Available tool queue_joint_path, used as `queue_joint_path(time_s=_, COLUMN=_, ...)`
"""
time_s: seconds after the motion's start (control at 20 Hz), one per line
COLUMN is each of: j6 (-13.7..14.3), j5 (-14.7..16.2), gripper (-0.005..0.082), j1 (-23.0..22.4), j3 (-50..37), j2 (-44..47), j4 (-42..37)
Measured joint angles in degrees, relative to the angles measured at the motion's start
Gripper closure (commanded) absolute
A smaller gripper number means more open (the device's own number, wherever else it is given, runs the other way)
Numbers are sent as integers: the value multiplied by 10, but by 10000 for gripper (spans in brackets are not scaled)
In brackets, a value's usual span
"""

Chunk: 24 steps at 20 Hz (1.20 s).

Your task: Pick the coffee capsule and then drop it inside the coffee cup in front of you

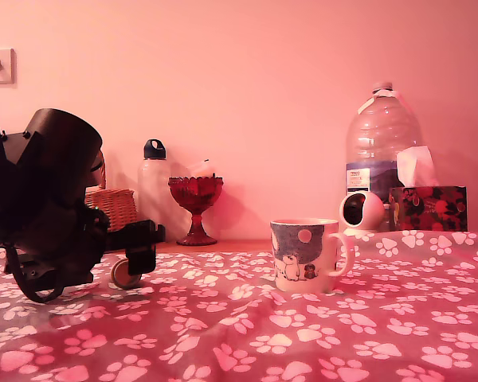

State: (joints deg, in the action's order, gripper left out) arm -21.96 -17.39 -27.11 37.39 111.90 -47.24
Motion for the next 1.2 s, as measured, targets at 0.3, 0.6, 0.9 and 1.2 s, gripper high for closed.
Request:
queue_joint_path(time_s=0.3, j6=0, j5=8, gripper=348, j1=0, j3=0, j2=0, j4=1)
queue_joint_path(time_s=0.6, j6=5, j5=31, gripper=419, j1=0, j3=0, j2=0, j4=-3)
queue_joint_path(time_s=0.9, j6=5, j5=34, gripper=452, j1=0, j3=0, j2=0, j4=-3)
queue_joint_path(time_s=1.2, j6=5, j5=35, gripper=490, j1=0, j3=0, j2=0, j4=-3)
